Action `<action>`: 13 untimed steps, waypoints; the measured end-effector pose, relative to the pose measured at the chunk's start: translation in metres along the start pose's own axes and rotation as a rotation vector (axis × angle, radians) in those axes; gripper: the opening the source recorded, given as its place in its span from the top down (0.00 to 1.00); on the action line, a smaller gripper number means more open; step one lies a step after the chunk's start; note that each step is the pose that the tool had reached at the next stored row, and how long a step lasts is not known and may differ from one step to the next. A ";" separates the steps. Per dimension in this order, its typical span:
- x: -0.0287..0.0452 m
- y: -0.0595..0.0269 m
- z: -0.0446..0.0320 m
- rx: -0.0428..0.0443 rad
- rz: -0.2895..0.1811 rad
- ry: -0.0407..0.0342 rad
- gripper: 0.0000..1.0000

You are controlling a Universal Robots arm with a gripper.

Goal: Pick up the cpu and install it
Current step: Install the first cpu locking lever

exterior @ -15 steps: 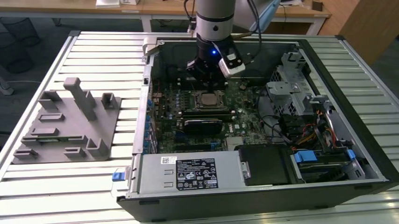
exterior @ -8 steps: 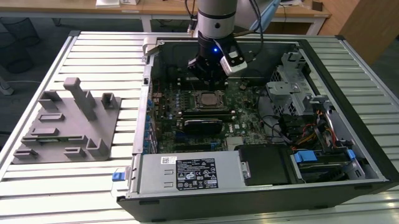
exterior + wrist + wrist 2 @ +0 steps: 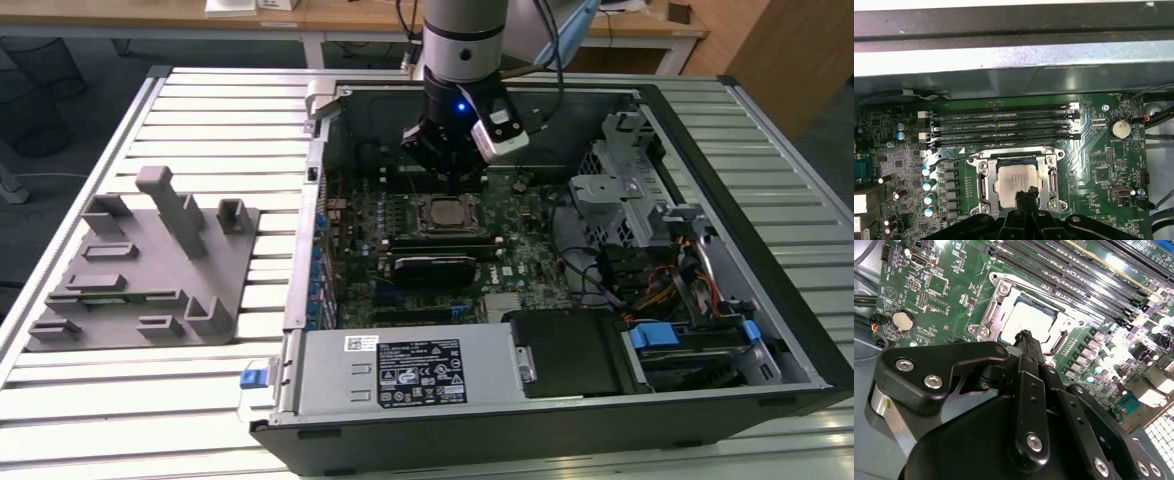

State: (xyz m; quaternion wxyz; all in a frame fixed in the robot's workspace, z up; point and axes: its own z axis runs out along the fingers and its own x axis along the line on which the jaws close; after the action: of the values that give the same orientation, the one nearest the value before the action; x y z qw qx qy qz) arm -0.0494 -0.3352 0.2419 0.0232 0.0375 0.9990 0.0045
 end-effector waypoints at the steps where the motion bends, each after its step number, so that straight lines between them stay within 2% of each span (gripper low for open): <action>1: 0.0000 0.0000 0.0000 0.0000 0.000 0.0000 0.89; 10: 0.0002 0.0000 -0.0001 0.0000 0.000 0.0000 0.89; 13: 0.0051 -0.0004 -0.0004 0.0001 0.000 0.0000 0.89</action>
State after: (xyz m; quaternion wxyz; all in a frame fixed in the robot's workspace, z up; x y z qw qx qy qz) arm -0.0545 -0.3352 0.2420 0.0232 0.0375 0.9990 0.0045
